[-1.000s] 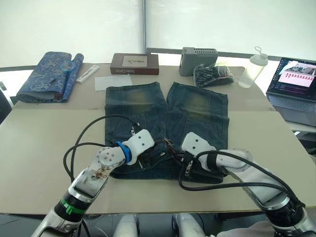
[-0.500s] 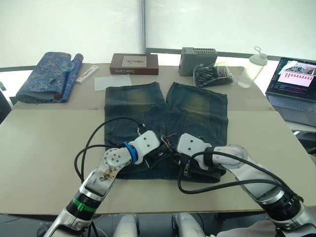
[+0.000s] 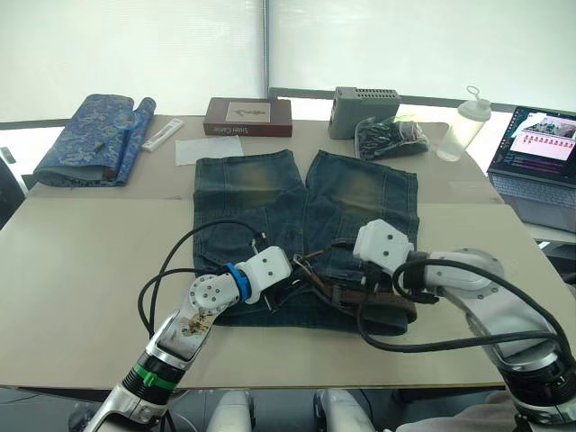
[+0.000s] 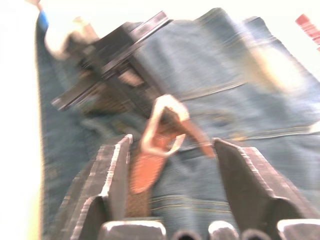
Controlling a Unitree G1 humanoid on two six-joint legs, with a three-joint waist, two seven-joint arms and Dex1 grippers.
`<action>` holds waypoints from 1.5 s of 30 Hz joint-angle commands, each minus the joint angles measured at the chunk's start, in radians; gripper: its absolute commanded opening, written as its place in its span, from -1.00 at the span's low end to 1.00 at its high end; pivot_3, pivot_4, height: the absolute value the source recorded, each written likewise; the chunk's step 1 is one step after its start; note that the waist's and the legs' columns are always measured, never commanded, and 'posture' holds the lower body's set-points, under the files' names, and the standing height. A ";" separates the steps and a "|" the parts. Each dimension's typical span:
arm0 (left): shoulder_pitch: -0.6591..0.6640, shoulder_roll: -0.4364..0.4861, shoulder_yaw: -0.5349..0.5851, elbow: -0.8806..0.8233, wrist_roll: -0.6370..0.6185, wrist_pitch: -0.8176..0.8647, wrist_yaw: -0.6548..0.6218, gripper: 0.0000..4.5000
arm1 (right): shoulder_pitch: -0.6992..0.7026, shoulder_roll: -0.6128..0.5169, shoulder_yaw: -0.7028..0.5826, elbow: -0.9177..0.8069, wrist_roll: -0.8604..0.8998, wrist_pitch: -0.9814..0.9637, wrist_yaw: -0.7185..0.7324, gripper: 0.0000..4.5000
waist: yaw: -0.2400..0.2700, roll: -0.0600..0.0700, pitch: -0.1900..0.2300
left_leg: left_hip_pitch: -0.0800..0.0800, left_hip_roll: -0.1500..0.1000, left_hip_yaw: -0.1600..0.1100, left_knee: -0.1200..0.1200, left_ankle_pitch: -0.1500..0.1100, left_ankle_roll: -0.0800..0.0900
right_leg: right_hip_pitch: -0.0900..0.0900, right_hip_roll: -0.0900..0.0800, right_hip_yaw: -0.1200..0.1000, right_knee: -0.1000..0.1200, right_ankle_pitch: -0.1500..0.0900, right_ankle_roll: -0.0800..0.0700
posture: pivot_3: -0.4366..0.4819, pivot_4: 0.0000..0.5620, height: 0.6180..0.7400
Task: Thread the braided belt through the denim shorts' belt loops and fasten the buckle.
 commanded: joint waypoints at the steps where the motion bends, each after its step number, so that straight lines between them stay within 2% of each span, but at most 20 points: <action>1: 0.002 -0.005 0.017 -0.034 -0.006 -0.014 -0.004 -1.00 | -0.032 -0.016 0.038 0.032 -0.109 -0.135 -0.031 0.25 | 0.000 0.000 0.000 | 0.000 0.000 0.000 0.000 0.000 0.000 | 0.000 0.000 0.000 0.000 -0.001 -0.001 | -0.05 -0.47 0.63; 8: -0.008 -0.003 0.018 -0.032 -0.006 -0.016 -0.020 -1.00 | -0.138 0.047 0.179 0.207 -0.301 -0.304 -0.061 0.25 | -0.003 0.000 0.000 | 0.000 0.000 0.001 0.000 0.000 0.000 | -0.001 0.000 0.001 0.000 0.000 -0.001 | -0.05 -0.47 0.63; 9: -0.009 -0.004 0.019 -0.032 -0.006 -0.015 -0.021 -1.00 | -0.151 0.053 0.192 0.226 -0.326 -0.331 -0.064 0.03 | -0.002 0.000 0.000 | 0.000 0.000 0.001 0.000 0.000 0.000 | -0.001 0.000 0.001 0.001 0.001 0.001 | -0.05 -0.47 0.63; 13: -0.008 -0.001 0.019 -0.037 -0.003 -0.014 -0.024 -1.00 | -0.178 0.069 0.199 0.255 -0.346 -0.368 -0.040 -0.60 | 0.002 0.000 0.000 | 0.000 0.000 0.000 0.000 0.000 0.000 | -0.001 0.000 0.000 0.000 0.002 0.003 | -0.05 -0.47 0.63; 16: -0.005 0.005 0.026 -0.045 -0.011 -0.009 -0.032 -1.00 | -0.185 0.067 0.203 0.263 -0.363 -0.398 -0.018 -0.99 | 0.001 0.000 0.000 | -0.001 0.000 0.001 0.000 0.000 0.000 | 0.000 0.000 0.000 0.000 0.002 0.003 | -0.05 -0.47 0.63; 25: 0.008 0.016 0.050 -0.067 -0.036 -0.006 -0.063 -1.00 | -0.185 0.059 0.189 0.263 -0.386 -0.461 0.035 -0.99 | -0.002 0.000 0.000 | 0.001 0.000 0.001 0.000 0.000 0.000 | 0.000 0.000 0.000 0.001 0.001 0.001 | -0.05 -0.47 0.63; 26: 0.014 0.018 0.061 -0.080 -0.057 0.006 -0.073 -0.66 | -0.187 0.059 0.183 0.262 -0.388 -0.458 0.035 -1.00 | -0.002 0.000 0.000 | 0.001 0.000 0.001 0.000 0.000 0.000 | 0.000 0.000 0.000 0.001 0.001 0.001 | -0.05 -0.47 0.63; 27: 0.024 0.022 0.080 -0.101 -0.090 0.028 -0.089 -0.56 | -0.188 0.060 0.175 0.261 -0.389 -0.450 0.034 -1.00 | -0.002 0.000 0.000 | 0.000 0.000 0.001 0.000 0.000 0.000 | 0.000 0.000 0.000 0.001 0.001 0.001 | -0.05 -0.47 0.63; 32: 0.085 0.064 0.202 -0.229 -0.282 0.202 -0.154 0.45 | -0.177 0.056 0.138 0.233 -0.371 -0.421 0.040 -1.00 | -0.005 0.000 0.000 | 0.001 0.001 0.000 0.000 0.000 0.000 | -0.001 0.000 0.000 0.001 0.001 0.001 | -0.05 -0.47 0.63; 35: 0.104 0.111 0.278 -0.277 -0.401 0.315 -0.192 0.45 | -0.158 0.041 0.110 0.206 -0.380 -0.417 0.040 -1.00 | -0.004 0.000 0.000 | 0.001 0.001 0.000 0.000 0.000 0.000 | -0.001 0.000 0.000 0.002 0.000 0.001 | -0.05 -0.47 0.63; 38: 0.069 0.134 0.325 -0.286 -0.495 0.415 -0.199 0.45 | -0.148 0.022 0.085 0.188 -0.385 -0.420 0.039 -1.00 | 0.000 0.000 0.000 | 0.001 0.001 0.000 0.000 0.000 0.000 | 0.000 0.000 0.000 0.002 -0.001 -0.002 | -0.05 -0.47 0.63; 41: -0.032 0.128 0.327 -0.256 -0.510 0.461 -0.173 0.45 | -0.152 0.014 0.077 0.173 -0.385 -0.427 0.044 -1.00 | 0.003 0.000 0.000 | 0.001 0.000 0.000 0.001 0.000 0.000 | 0.000 0.000 0.000 0.001 -0.001 -0.002 | -0.05 -0.47 0.63; 45: -0.185 0.127 0.220 -0.202 -0.419 0.498 -0.131 0.45 | -0.175 0.023 0.103 0.152 -0.396 -0.433 0.055 -1.00 | 0.005 0.000 0.001 | 0.001 0.000 0.000 0.001 0.001 0.000 | 0.001 0.000 0.000 0.001 0.000 -0.001 | -0.05 -0.47 0.63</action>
